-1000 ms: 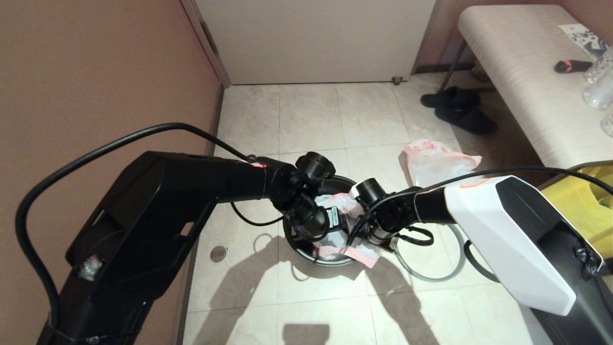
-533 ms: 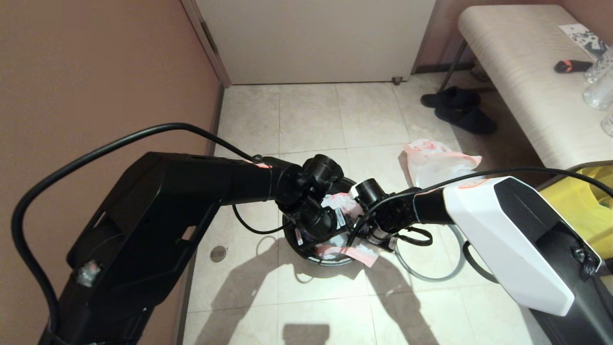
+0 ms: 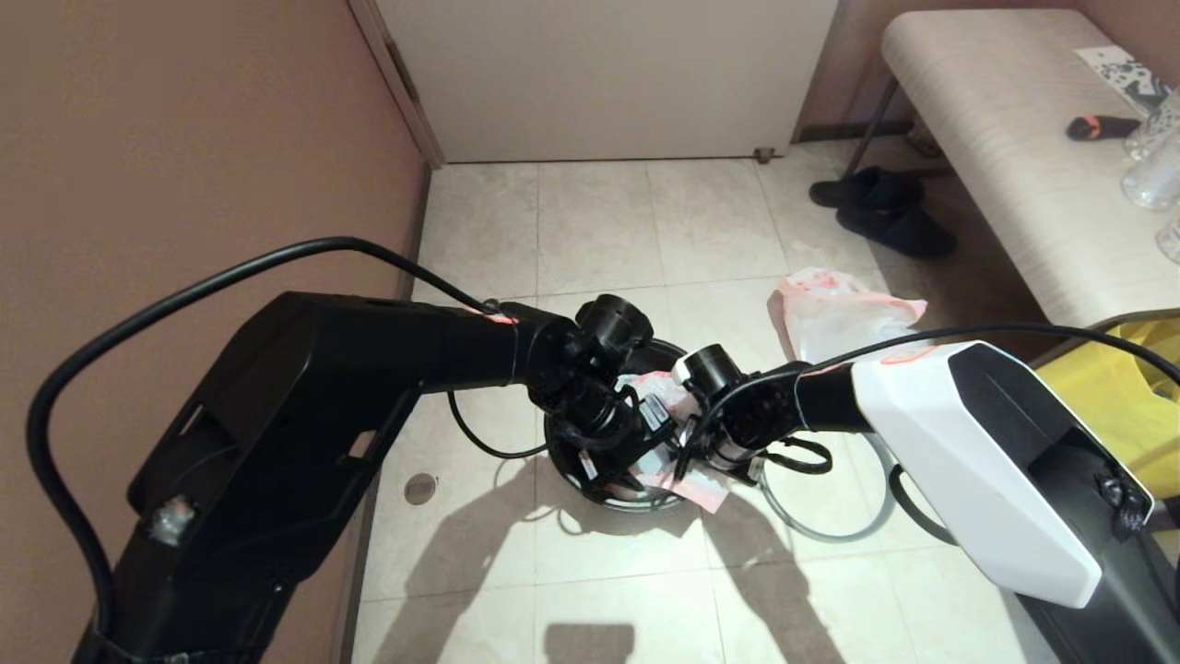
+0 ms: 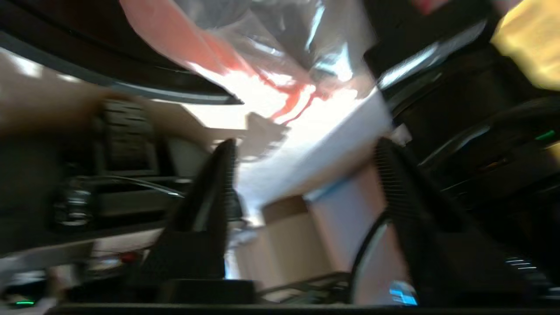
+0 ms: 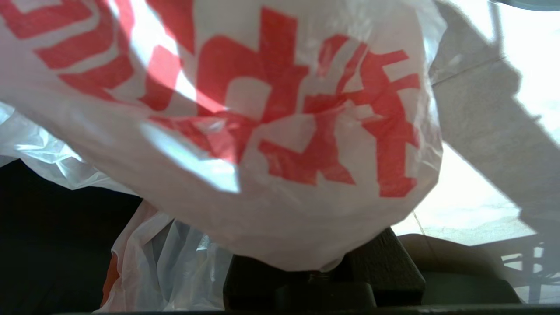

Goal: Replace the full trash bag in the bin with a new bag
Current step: Put the new garbage bag on the trash can

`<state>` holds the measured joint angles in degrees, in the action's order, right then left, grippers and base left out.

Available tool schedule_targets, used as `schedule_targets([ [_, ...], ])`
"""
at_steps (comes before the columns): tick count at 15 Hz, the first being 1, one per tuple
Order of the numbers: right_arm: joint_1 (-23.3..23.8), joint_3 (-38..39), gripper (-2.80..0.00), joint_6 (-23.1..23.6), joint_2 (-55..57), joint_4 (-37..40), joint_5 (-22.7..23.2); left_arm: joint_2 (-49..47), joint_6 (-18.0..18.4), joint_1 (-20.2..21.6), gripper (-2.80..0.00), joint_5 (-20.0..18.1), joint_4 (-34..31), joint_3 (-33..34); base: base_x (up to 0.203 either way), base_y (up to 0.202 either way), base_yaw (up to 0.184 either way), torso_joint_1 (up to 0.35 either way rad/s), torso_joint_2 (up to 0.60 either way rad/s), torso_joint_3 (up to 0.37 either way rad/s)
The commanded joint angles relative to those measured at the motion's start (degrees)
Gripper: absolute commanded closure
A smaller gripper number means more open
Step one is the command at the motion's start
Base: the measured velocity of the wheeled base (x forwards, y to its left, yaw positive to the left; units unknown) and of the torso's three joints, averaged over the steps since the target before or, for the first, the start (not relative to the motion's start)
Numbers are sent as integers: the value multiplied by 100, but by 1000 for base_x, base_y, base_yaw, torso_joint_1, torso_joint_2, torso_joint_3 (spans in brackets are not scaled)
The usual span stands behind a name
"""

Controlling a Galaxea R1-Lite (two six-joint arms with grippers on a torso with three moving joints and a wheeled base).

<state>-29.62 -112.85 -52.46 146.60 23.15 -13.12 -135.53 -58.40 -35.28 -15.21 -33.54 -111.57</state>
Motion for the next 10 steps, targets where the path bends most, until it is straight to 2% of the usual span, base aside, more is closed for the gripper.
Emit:
schedule_targets([
  [1, -7, 0, 0, -28, 26, 14, -24, -12, -269, 61, 0, -63, 41, 4, 0, 0, 0, 0, 0, 0],
  [5, -3, 0, 0, -28, 52, 14, -24, -125, -371, 65, 0, -69, -9, 30, 0, 0, 0, 0, 0, 0],
  [7, -8, 0, 0, -28, 61, 14, -15, -52, -667, 54, 0, -46, -29, 30, 0, 0, 0, 0, 0, 0],
  [10, -8, 0, 0, -28, 74, 14, -24, -34, -829, 47, 0, 175, -83, 30, 0, 0, 0, 0, 0, 0],
])
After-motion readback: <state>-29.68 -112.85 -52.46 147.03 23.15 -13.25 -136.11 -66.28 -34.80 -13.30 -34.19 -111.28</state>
